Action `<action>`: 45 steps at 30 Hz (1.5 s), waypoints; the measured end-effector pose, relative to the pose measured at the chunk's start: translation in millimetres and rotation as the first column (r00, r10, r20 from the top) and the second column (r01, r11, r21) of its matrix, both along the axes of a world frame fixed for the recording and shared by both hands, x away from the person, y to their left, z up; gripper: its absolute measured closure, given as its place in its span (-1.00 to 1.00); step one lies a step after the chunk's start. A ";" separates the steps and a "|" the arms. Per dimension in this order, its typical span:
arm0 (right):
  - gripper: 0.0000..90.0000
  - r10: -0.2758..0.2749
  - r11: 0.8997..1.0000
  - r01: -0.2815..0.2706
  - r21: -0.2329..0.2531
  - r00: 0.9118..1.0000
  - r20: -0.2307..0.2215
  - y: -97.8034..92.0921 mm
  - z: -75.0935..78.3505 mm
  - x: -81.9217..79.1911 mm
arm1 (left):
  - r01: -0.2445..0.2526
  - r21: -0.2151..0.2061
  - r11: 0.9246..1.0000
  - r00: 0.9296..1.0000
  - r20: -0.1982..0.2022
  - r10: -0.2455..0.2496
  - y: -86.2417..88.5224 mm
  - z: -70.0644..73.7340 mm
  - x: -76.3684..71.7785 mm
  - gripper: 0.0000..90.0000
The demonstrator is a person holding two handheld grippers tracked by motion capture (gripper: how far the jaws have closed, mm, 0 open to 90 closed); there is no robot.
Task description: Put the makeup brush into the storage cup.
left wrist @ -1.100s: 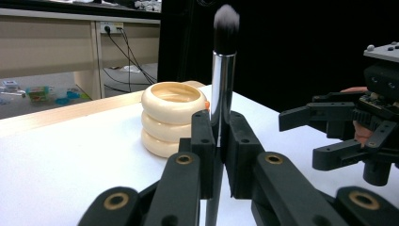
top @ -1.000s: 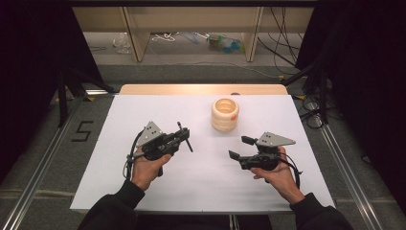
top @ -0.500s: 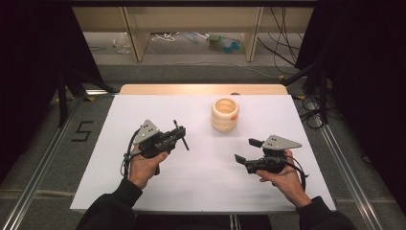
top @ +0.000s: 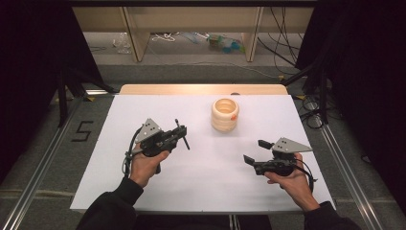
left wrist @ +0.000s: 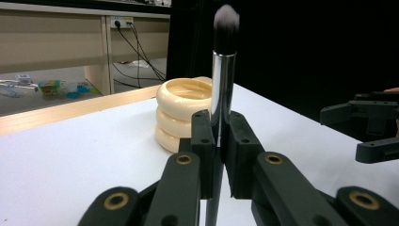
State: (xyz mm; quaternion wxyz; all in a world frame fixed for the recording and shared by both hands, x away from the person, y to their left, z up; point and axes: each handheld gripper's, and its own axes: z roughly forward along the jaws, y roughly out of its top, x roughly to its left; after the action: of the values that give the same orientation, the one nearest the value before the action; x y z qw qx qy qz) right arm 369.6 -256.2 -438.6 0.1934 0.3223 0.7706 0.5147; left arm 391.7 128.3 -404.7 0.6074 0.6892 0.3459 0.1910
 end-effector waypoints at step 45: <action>-0.64 0.037 0.999 -0.037 -0.018 0.999 -0.009 -5.8 -3.4 -24.0 | 0.010 0.035 0.999 1.000 -0.005 -0.010 -46.4 32.4 62.1 0.85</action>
State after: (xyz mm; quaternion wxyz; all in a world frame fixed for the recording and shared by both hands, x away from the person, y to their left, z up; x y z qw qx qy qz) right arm 345.5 -262.1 -442.0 0.1834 0.3083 0.7819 0.5098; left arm 453.7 81.9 -372.2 0.5952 0.7021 0.3405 0.1922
